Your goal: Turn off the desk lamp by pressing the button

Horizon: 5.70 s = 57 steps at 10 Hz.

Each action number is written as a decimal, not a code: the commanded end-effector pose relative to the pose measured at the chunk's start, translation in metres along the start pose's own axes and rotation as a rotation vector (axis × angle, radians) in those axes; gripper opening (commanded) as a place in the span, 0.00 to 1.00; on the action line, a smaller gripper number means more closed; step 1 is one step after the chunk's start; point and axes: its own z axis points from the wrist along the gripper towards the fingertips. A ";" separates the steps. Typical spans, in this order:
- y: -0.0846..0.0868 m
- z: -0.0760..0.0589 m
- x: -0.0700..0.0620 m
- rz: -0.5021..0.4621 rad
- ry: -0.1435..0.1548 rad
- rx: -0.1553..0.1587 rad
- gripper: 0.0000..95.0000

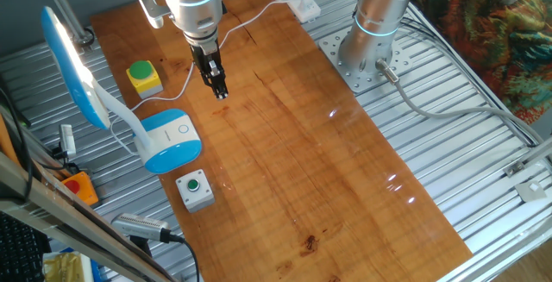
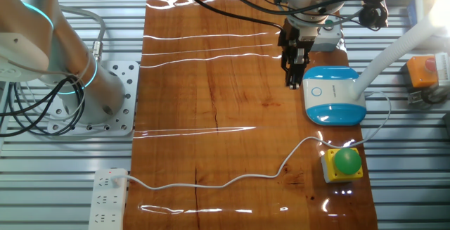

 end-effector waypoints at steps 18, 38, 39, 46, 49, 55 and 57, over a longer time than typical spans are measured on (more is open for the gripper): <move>0.000 -0.002 0.000 0.086 -0.068 -0.001 0.00; -0.006 0.069 -0.057 -0.030 -0.083 0.067 0.00; -0.006 0.071 -0.063 -0.035 -0.083 0.070 0.00; -0.005 0.081 -0.086 -0.039 -0.163 0.082 0.00; -0.004 0.083 -0.095 -0.041 -0.168 0.080 0.00; -0.003 0.100 -0.100 -0.028 -0.199 0.074 0.00; -0.002 0.099 -0.106 -0.028 -0.200 0.071 0.00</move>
